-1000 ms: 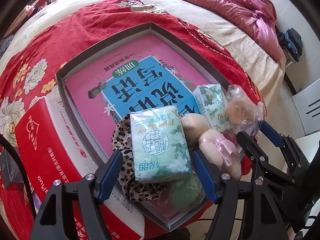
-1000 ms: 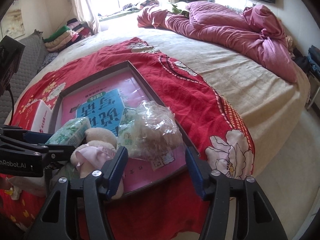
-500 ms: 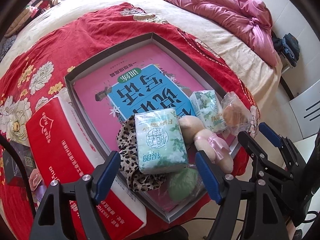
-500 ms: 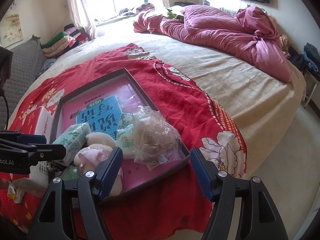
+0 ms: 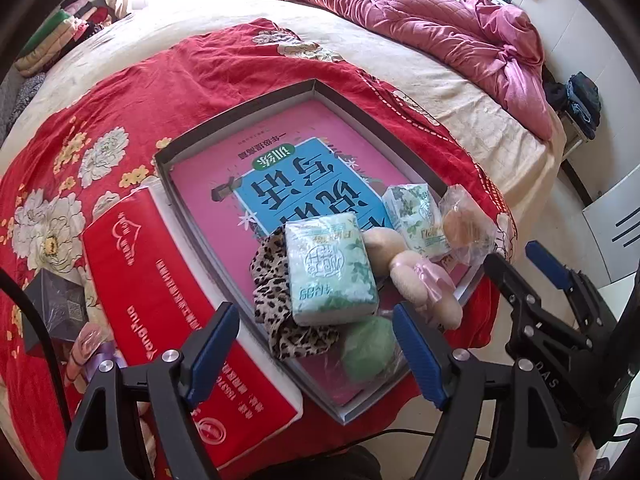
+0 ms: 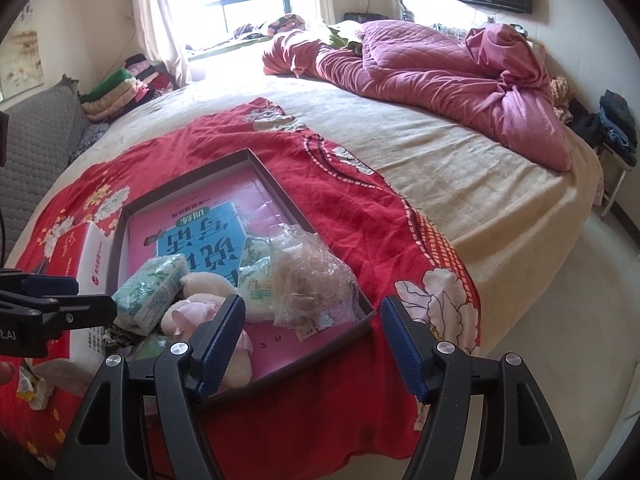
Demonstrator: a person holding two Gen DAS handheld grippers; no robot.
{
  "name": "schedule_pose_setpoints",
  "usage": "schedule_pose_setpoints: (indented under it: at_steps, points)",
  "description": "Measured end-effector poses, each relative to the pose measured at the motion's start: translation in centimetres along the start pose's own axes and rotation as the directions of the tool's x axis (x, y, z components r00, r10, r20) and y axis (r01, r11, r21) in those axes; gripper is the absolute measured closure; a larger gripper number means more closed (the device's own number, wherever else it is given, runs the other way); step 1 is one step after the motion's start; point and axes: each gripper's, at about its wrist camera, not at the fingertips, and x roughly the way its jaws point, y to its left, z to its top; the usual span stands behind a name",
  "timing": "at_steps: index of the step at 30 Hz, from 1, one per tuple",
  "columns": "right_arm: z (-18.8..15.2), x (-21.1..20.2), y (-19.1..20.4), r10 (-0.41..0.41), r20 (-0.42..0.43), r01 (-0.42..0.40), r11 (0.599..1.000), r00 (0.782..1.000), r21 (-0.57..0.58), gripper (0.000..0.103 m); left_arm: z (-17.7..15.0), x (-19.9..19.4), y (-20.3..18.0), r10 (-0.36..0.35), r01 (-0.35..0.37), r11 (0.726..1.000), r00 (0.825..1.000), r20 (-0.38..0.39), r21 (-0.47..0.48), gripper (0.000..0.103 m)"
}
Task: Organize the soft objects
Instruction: 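Withdraw both open tools from the tray back toward the pile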
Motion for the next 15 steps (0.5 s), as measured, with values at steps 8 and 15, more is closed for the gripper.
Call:
schedule_pose_setpoints:
  at_steps: [8,15]
  points:
    - [0.7,-2.2,0.5,-0.011,0.054,0.011,1.000,0.998,-0.005,0.030,-1.3,-1.7,0.1,0.025,-0.025,1.000,0.999,0.029,0.002,0.024]
    - [1.1,-3.5,1.3,0.017,0.064,-0.018,1.000,0.998,0.005,0.030,-2.6,-3.1,0.7,0.031,-0.031,0.999,0.999,0.044,-0.008,0.024]
